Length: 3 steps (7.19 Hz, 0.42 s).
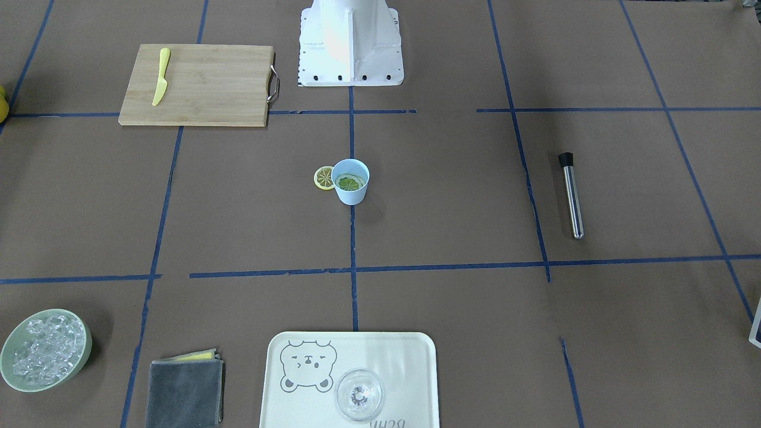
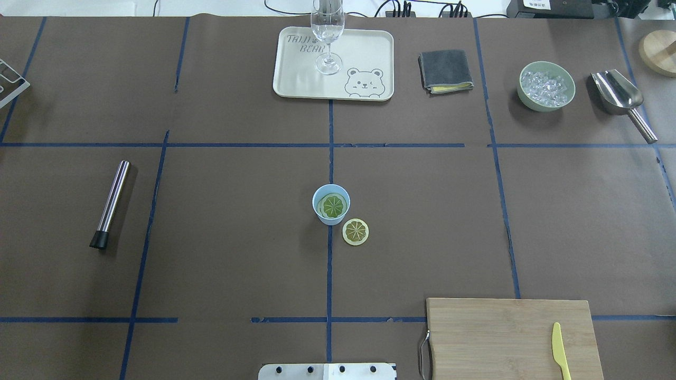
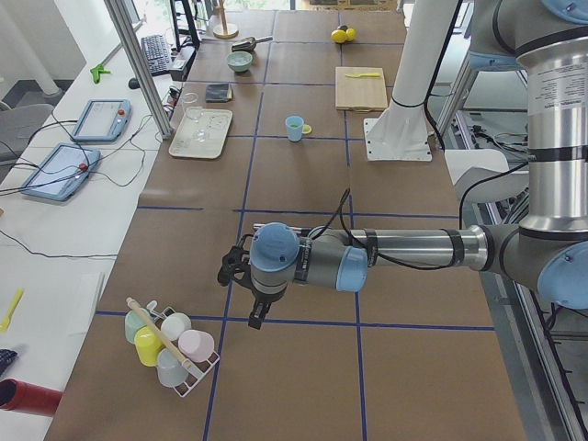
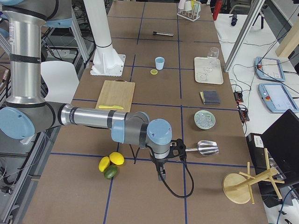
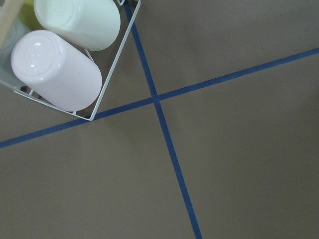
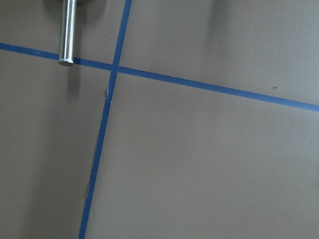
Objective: Squeeze lemon into cup
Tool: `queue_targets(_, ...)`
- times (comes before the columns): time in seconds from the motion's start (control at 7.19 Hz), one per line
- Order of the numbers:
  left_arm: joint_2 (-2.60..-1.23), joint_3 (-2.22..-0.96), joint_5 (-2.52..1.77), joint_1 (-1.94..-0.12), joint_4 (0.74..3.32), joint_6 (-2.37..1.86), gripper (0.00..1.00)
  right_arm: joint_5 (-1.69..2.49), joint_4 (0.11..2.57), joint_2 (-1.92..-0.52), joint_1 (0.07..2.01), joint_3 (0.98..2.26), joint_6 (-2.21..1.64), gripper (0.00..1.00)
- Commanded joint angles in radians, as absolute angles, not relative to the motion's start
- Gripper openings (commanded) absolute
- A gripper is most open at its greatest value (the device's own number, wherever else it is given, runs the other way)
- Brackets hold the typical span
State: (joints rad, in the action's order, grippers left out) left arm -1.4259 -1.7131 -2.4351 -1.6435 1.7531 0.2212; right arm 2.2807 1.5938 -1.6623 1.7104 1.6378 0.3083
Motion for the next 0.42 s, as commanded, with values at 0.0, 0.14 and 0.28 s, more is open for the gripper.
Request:
queue_targets(0.0, -1.419, -1.733, -2.436, -1.660, 1.755, 0.222, 1.00, 2.283, 1.594, -1.661, 1.710, 1.638, 0.307, 1.00)
queue_targets(0.14, -1.419, -1.730, -2.436, -1.660, 1.756, 0.221, 1.00, 2.283, 1.594, -1.661, 1.710, 1.638, 0.307, 1.00)
queue_targets(0.28, -1.417, -1.735, -2.434, -1.661, 1.756, 0.221, 1.00, 2.283, 1.594, -1.661, 1.710, 1.638, 0.307, 1.00)
